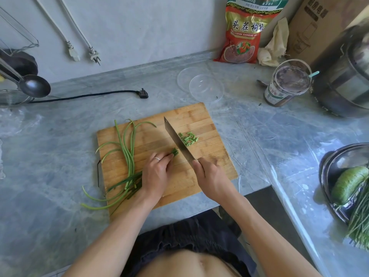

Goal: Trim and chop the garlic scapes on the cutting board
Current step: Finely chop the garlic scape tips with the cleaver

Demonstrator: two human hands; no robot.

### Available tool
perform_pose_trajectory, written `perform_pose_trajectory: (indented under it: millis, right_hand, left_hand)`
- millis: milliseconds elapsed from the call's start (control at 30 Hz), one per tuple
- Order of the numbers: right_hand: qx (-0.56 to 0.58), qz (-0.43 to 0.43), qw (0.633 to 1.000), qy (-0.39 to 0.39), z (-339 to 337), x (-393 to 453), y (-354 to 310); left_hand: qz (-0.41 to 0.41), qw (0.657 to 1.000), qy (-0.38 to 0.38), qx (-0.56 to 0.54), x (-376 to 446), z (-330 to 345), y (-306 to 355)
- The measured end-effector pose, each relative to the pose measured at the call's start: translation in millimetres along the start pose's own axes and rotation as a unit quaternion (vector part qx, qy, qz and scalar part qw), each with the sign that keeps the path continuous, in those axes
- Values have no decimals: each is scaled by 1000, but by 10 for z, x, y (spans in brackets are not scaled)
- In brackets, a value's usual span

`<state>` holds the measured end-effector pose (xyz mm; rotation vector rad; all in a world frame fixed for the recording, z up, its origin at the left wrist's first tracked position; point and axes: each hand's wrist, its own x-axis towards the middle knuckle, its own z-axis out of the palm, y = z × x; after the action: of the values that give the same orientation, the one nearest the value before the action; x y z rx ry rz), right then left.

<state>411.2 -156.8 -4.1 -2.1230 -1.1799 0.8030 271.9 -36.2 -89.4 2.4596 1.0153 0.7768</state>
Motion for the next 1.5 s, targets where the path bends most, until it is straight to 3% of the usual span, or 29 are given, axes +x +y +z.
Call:
perform_pose_trajectory:
  millis: [333, 600, 1500]
  right_hand:
    - [-7, -14, 1000, -21, -74, -62, -99]
    - [-30, 19, 999, -26, -11, -56, -72]
    - [-100, 10, 995, -24, 216, -31, -120]
  left_hand:
    - [-21, 998, -45, -33, 150, 17, 25]
    - [-49, 997, -31, -48, 180, 54, 102]
    - [-101, 992, -15, -76, 160, 117, 144]
